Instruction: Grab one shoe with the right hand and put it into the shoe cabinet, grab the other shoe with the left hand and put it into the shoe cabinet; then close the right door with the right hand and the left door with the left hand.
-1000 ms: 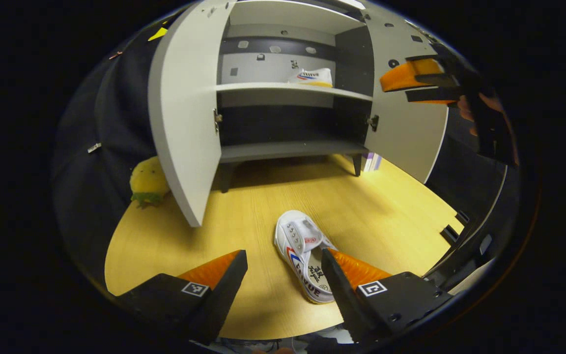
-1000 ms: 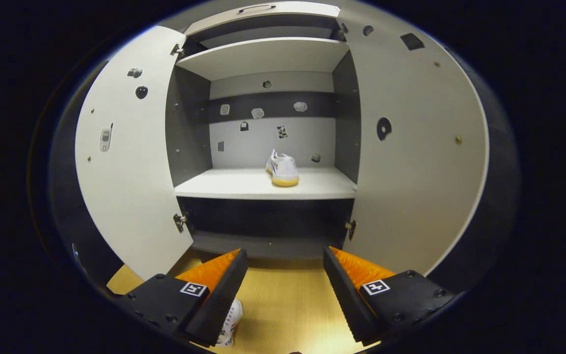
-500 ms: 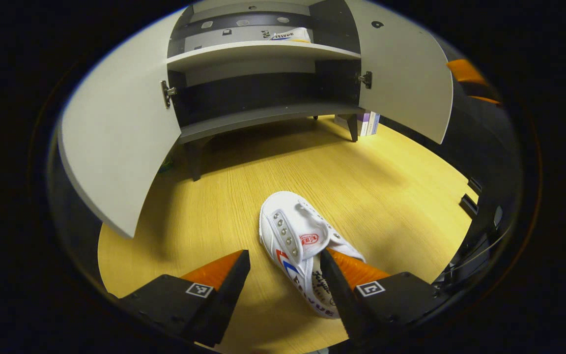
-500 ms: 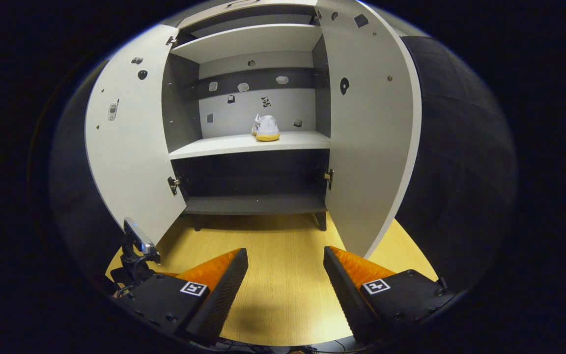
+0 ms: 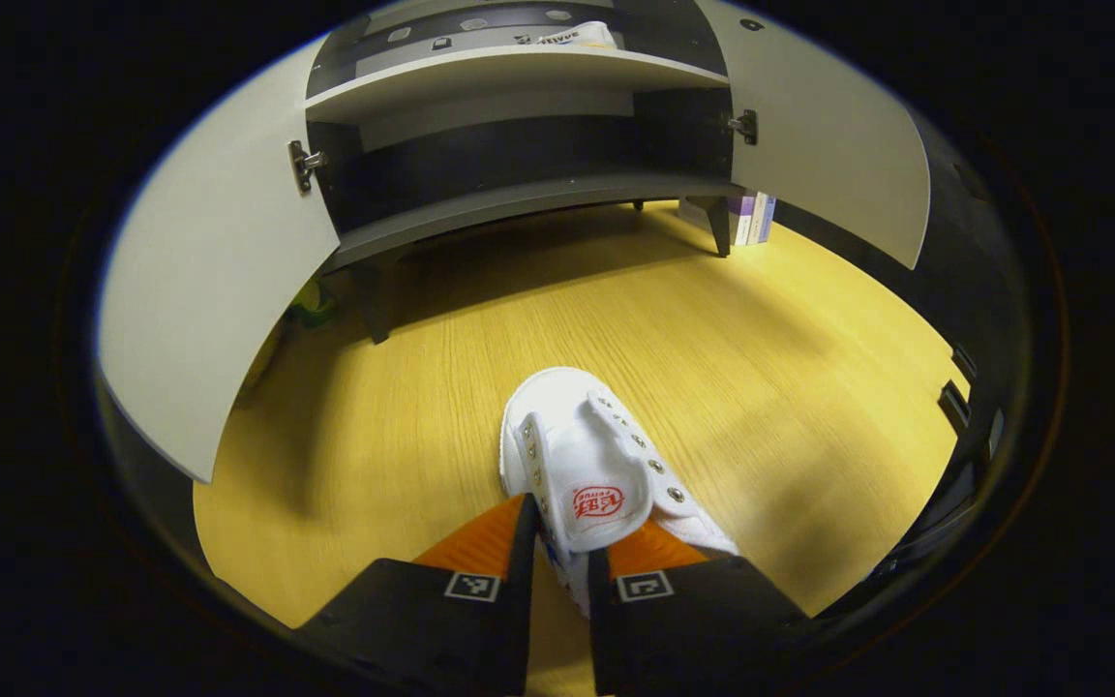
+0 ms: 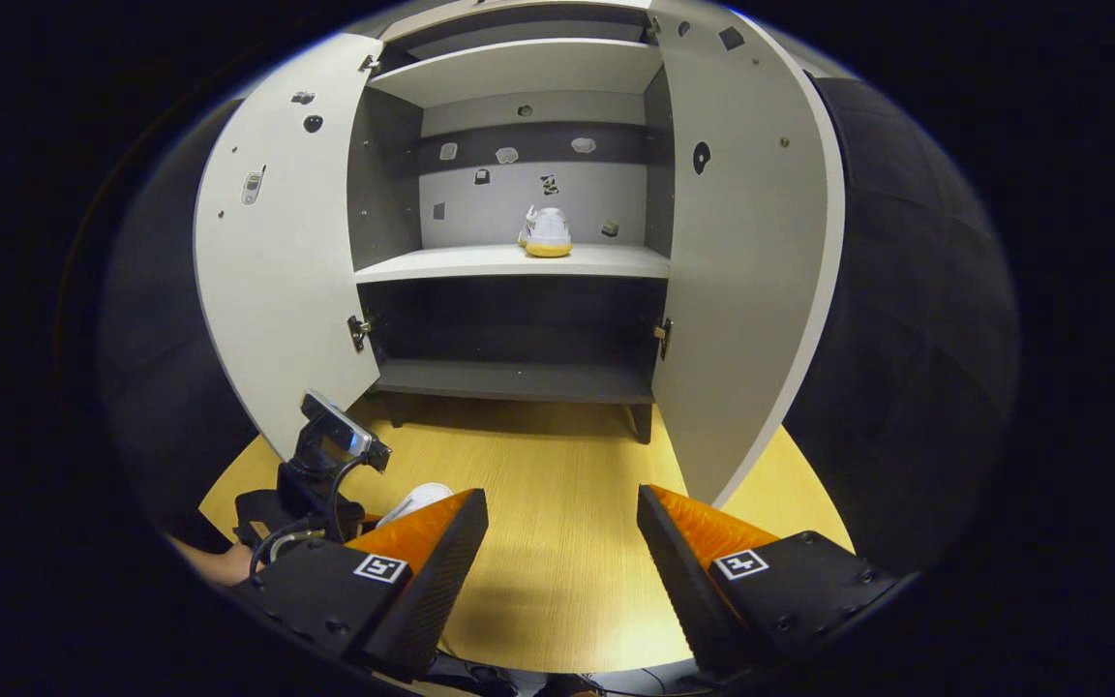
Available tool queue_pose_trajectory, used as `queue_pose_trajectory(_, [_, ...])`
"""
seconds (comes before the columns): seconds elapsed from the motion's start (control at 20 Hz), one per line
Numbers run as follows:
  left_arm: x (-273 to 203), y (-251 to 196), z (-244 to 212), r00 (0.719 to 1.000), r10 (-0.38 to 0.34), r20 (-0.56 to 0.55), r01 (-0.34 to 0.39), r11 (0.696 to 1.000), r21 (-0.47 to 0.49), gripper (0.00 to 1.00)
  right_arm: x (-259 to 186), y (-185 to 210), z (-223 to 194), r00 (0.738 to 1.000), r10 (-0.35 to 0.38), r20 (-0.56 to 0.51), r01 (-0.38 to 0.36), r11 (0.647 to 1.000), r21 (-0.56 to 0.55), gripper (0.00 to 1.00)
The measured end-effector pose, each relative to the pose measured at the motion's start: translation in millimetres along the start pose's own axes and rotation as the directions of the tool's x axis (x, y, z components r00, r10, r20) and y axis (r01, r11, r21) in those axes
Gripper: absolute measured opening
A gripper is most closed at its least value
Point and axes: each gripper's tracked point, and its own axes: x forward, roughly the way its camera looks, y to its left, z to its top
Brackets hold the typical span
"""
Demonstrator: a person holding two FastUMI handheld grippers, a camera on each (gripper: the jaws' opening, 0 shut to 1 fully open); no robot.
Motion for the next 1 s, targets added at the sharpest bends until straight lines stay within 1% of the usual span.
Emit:
queue_pose_trajectory(0.05, [1.2, 4.5, -3.0, 1.0, 0.026, -0.011, -0.026, 1.0, -0.013, 0.19, 1.7, 0.6, 0.1, 1.0, 0.006, -0.001, -0.006, 1.0, -0.002, 0.99])
queue_pose_trajectory(0.1, [2.0, 7.3, -3.2, 0.999, 0.039, -0.01, -0.039, 0.999, -0.023, 0.14, 3.4, 1.5, 0.2, 1.0, 0.014, -0.001, -0.014, 1.0, -0.004, 0.99])
queue_pose_trajectory(0.15, [-0.3, 7.7, -2.7, 0.999, 0.037, -0.013, -0.037, 0.999, -0.029, 0.08, 4.4, 2.8, 0.7, 1.0, 0.024, -0.002, -0.024, 1.0, -0.004, 0.99])
queue_pose_trajectory(0.2, [-1.8, 7.4, -1.1, 0.999, 0.03, -0.015, -0.03, 0.999, -0.027, 0.06, 6.2, 3.9, 1.8, 0.999, 0.032, -0.002, -0.032, 0.999, -0.007, 0.99])
queue_pose_trajectory(0.35, [-2.8, 7.0, 4.6, 1.0, 0.025, -0.011, -0.025, 0.999, -0.022, 0.05, 7.6, 3.0, 4.9, 0.999, 0.046, 0.01, -0.046, 0.999, -0.022, 0.99])
queue_pose_trajectory(0.5, [-10.2, 4.8, 11.5, 0.999, 0.03, -0.012, -0.031, 0.998, -0.05, 0.05, 7.0, -2.4, 7.4, 0.999, 0.047, 0.02, -0.047, 0.999, -0.02, 0.99])
queue_pose_trajectory(0.6, [-19.7, 2.9, 22.6, 0.999, 0.028, 0.015, -0.027, 0.997, -0.071, 0.05, 5.2, -6.6, 6.7, 0.999, 0.044, 0.025, -0.044, 0.999, -0.013, 0.99])
queue_pose_trajectory(0.8, [-52.8, 5.4, 66.4, 0.995, 0.028, 0.094, -0.019, 0.995, -0.101, 0.05, 0.6, -14.7, 8.3, 0.998, 0.039, 0.042, -0.038, 0.999, -0.012, 0.99])
queue_pose_trajectory(1.0, [-99.5, 14.3, 133.4, 0.982, 0.038, 0.186, -0.018, 0.994, -0.106, 0.05, -4.0, -21.0, 17.2, 0.996, 0.038, 0.078, -0.038, 0.999, -0.005, 0.99])
